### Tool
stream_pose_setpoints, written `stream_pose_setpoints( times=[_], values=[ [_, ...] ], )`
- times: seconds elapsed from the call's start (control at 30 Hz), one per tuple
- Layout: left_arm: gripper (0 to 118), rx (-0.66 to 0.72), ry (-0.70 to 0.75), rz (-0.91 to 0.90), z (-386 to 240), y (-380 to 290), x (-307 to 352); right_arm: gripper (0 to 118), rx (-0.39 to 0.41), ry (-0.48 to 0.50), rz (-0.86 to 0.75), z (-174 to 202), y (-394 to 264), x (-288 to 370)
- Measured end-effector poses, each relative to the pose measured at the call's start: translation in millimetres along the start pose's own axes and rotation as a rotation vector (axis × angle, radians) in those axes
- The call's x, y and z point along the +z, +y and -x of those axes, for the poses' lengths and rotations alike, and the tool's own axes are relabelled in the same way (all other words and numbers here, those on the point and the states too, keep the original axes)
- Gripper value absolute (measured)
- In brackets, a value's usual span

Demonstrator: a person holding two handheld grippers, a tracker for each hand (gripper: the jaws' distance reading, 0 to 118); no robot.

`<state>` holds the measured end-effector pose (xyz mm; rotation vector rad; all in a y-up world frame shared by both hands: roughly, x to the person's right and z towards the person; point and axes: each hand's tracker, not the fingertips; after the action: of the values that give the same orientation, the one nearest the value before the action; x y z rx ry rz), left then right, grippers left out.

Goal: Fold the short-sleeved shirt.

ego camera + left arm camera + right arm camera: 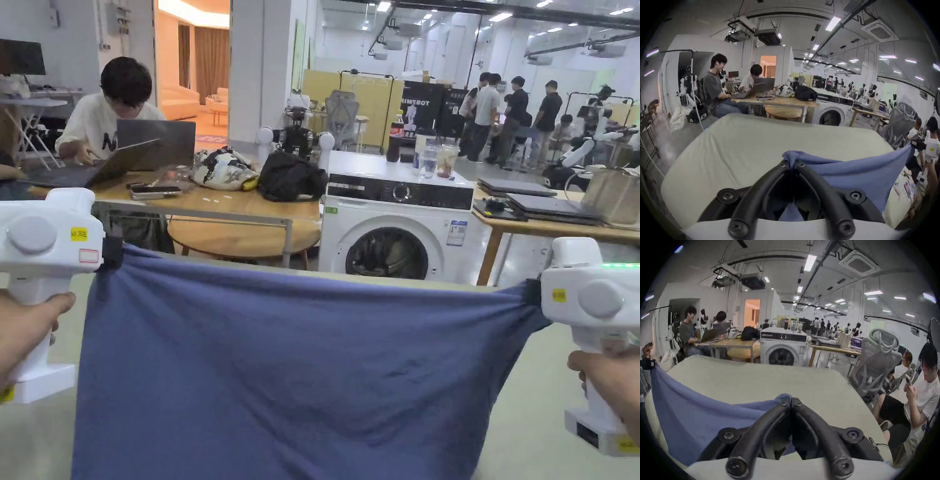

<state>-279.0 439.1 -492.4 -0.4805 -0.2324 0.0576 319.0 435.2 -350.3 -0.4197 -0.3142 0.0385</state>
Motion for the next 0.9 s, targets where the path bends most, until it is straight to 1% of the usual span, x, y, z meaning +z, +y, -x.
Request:
stream_pose_setpoints(
  times=[0.13, 0.27, 0.37, 0.53, 0.67, 0.73, 0.8, 0.9],
  values=[
    [0, -0.052, 0.019, -0.035, -7, 40, -1, 0, -0.014, -0.027, -0.065, 5, 36, 15],
    [0, -0.045, 0.023, -0.067, -12, 75, 5, 0, -0.037, -0.038, -0.107, 6, 74, 19],
    [0, -0.051, 0.029, -0.105, -16, 103, 12, 0, -0.039, -0.053, -0.145, 7, 104, 20],
    [0, -0.023, 0.028, -0.180, -21, 153, 22, 0, -0.071, -0.063, -0.214, 8, 155, 22],
    [0, -0.039, 0.042, -0.220, -25, 190, 28, 0, -0.063, -0.087, -0.265, 5, 193, 27],
    [0, -0.046, 0.046, -0.245, -26, 209, 32, 0, -0.076, -0.088, -0.294, 1, 212, 32],
    [0, -0.038, 0.050, -0.287, -28, 221, 39, 0, -0.076, -0.098, -0.321, 2, 224, 39],
    [0, -0.064, 0.065, -0.307, -35, 227, 45, 0, -0.068, -0.105, -0.348, 4, 228, 44]
  ],
)
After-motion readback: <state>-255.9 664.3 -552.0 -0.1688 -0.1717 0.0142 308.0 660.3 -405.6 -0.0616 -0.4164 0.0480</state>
